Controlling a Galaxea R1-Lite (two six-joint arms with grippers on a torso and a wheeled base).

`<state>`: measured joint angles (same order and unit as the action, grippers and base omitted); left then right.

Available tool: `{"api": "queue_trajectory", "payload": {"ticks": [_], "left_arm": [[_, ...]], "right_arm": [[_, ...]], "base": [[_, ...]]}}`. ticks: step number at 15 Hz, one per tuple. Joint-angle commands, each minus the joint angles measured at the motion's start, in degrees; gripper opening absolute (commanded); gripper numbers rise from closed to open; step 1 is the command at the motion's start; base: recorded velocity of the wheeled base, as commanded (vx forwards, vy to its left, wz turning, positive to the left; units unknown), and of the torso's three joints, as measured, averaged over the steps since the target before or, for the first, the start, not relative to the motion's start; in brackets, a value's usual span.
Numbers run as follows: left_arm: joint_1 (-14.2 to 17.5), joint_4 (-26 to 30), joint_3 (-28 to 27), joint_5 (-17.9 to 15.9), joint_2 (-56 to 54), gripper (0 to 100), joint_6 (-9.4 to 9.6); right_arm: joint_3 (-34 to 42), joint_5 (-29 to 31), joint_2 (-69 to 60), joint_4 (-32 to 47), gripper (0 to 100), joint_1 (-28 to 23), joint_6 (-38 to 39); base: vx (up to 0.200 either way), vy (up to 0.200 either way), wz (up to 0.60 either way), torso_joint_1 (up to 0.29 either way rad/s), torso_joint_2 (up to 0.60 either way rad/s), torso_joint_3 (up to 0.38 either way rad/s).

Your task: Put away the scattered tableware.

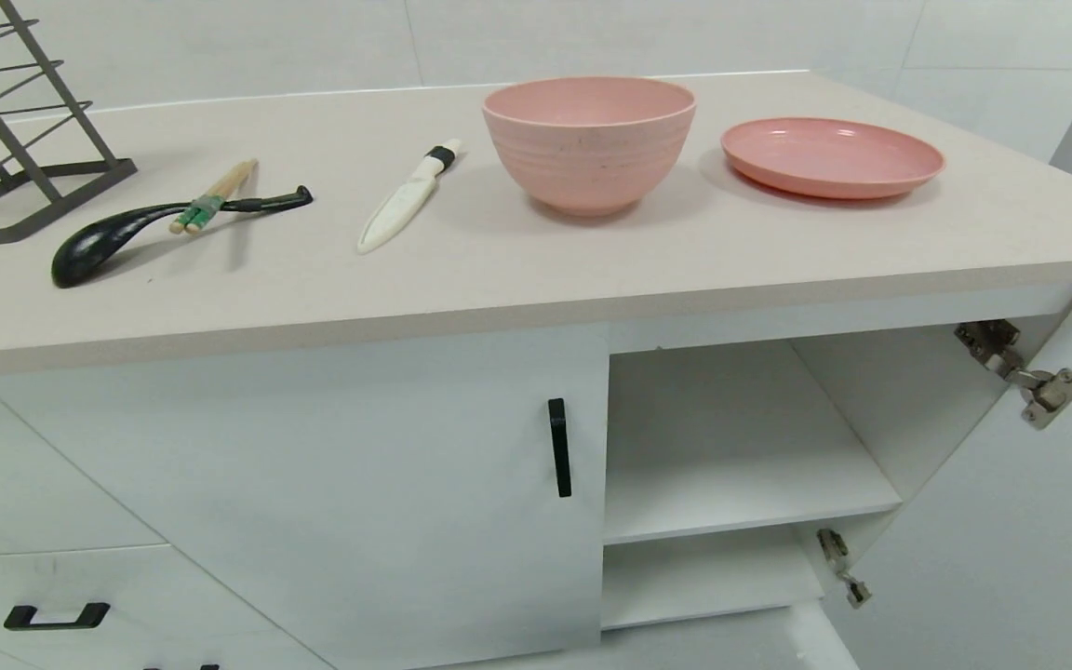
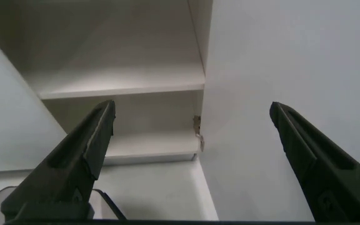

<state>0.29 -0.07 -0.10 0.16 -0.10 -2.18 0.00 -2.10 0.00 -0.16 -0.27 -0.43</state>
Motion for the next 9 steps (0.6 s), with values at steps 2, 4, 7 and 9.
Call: {"api": "queue_trajectory", "payload": {"ticks": [2, 4, 7, 9], "left_arm": [[0.0, 0.0, 0.0, 0.0, 0.1, 100, -0.02], [0.1, 0.0, 0.0, 0.0, 0.1, 100, -0.02], [0.0, 0.0, 0.0, 0.0, 0.1, 100, -0.02], [0.0, 0.0, 0.0, 0.0, 0.1, 100, -0.02]], "right_arm": [[0.0, 0.0, 0.0, 0.0, 100, 0.0, 0.0], [0.0, 0.0, 0.0, 0.0, 100, 0.0, 0.0], [0.0, 0.0, 0.0, 0.0, 100, 0.0, 0.0], [0.0, 0.0, 0.0, 0.0, 100, 0.0, 0.0]], "base": [[0.000, 0.000, 0.00, 0.000, 0.00, 0.000], [0.000, 0.000, 0.00, 0.000, 0.00, 0.000], [0.000, 0.000, 0.00, 0.040, -0.06, -0.012], [0.000, 0.000, 0.00, 0.190, -0.09, -0.061]]}}
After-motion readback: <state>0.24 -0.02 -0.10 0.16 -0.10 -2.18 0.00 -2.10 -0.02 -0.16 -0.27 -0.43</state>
